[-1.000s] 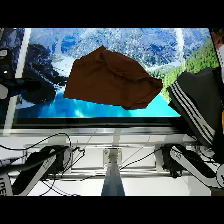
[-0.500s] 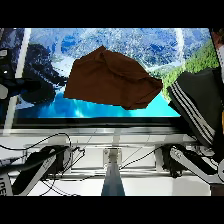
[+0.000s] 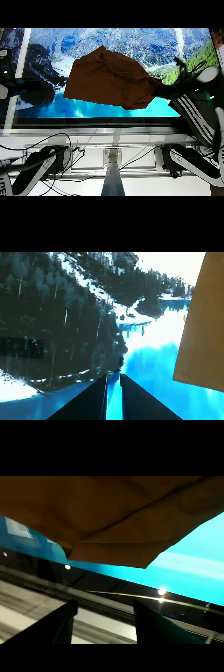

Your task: Fold the clothes and pants, and hang the long-sleeved shirts on hangers.

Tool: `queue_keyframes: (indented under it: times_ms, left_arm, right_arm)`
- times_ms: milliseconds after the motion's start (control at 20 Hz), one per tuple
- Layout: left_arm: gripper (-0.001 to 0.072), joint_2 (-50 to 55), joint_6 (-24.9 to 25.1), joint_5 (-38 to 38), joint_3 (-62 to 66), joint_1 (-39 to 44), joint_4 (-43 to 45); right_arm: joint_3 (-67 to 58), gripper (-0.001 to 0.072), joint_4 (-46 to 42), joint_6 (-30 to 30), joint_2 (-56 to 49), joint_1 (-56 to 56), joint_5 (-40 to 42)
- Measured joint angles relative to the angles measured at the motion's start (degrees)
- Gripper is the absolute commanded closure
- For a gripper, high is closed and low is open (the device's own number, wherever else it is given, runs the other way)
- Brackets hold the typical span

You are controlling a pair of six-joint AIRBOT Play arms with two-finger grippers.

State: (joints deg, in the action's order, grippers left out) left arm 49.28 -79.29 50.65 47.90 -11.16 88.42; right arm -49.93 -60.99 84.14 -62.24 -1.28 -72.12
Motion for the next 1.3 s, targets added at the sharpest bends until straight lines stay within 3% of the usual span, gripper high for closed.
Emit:
queue_keyframes:
  times_ms: [200, 350, 600, 700, 800, 900, 1000, 1050, 1300]
  left_arm:
    - [0.0607, 0.00, 0.00, 0.00, 0.00, 0.00, -0.02]
    - [0.0607, 0.00, 0.00, 0.00, 0.00, 0.00, -0.07]
    - [0.0607, 0.00, 0.00, 0.02, 0.00, 0.00, -0.17]
    - [0.0607, 0.00, 0.00, 0.00, 0.00, 0.00, -0.22]
    - [0.0607, -0.02, 0.00, 0.00, 0.00, 0.00, -0.46]
    - [0.0607, -0.02, -0.02, 0.02, 0.00, 0.00, -1.09]
    - [0.0609, 0.13, -0.02, -0.11, -0.04, 0.00, -1.42]
    - [0.0689, 0.35, 0.00, -0.42, -0.07, 0.00, -1.49]
    - [0.0697, 3.52, -0.44, -0.87, -0.09, -0.33, -1.36]
  right_arm:
    - [7.23, 0.0298, 0.70, 11.13, -1.03, 5.31, 11.28]
    - [9.11, 0.0299, 0.94, 17.92, -4.15, 7.15, 14.97]
    - [9.94, 0.0307, 4.90, 23.80, -9.01, 8.00, 18.88]
    - [10.08, 0.0407, 6.27, 24.68, -9.81, 8.11, 21.24]
    - [10.14, 0.0414, 7.17, 25.09, -10.45, 8.15, 23.32]
    - [10.12, 0.0603, 7.87, 25.42, -10.86, 8.17, 25.11]
    - [9.62, 0.0672, 8.20, 25.20, -11.08, 8.22, 27.08]
    - [9.05, 0.0700, 8.20, 24.09, -11.17, 8.22, 27.71]
    - [2.34, 0.0700, 7.13, 15.96, -9.07, 8.13, 27.85]
